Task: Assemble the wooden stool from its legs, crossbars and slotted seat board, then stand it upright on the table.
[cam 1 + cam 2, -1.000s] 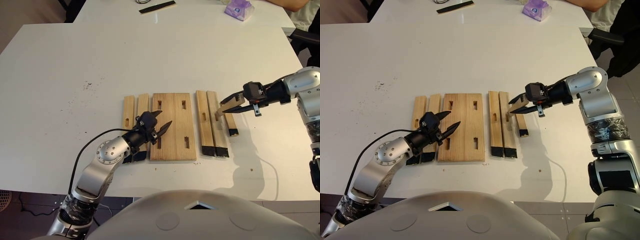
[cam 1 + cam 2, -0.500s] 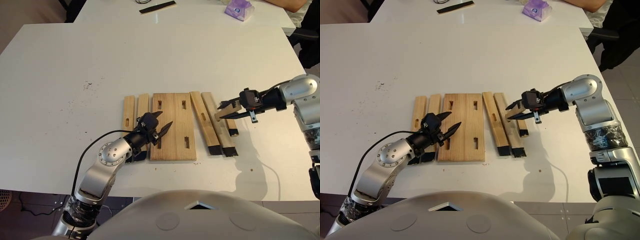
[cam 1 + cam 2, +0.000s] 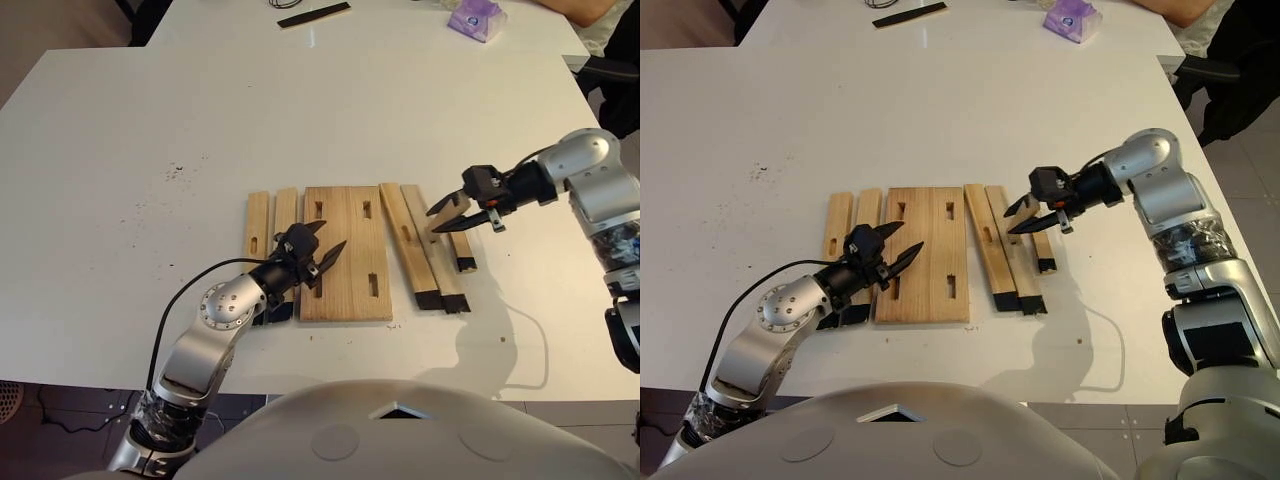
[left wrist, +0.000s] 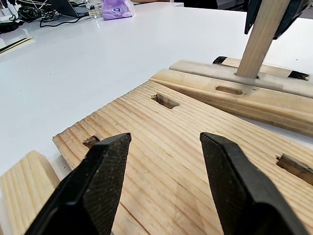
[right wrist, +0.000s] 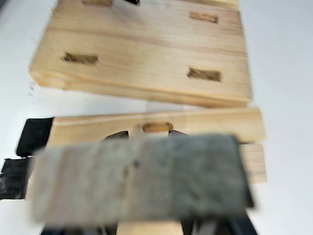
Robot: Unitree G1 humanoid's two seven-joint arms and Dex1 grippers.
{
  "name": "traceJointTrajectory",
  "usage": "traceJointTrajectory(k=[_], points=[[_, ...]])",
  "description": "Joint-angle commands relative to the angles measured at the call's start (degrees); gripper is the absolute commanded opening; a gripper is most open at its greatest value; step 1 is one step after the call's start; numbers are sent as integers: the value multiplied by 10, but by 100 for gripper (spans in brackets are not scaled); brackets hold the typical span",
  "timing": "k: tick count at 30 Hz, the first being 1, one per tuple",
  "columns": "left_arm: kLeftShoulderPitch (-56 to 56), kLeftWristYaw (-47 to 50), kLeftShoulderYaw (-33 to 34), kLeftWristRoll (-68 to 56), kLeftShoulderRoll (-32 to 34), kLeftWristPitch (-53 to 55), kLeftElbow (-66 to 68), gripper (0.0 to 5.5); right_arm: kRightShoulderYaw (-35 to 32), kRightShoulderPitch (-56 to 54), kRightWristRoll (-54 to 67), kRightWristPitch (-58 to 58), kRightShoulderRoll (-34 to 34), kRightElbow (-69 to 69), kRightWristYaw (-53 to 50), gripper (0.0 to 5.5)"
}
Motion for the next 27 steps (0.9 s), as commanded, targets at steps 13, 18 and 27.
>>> traceJointTrajectory(k=[13,18,27], points=[[15,-2,-9,7,2,13,9,263,87,25,-95,-105,27,156,-25,130],[10,-2,-10,12,4,10,18,263,71,-13,-100,-116,34,208,-51,130],[3,-10,-10,18,9,5,28,263,22,9,-51,-76,64,187,-77,199]])
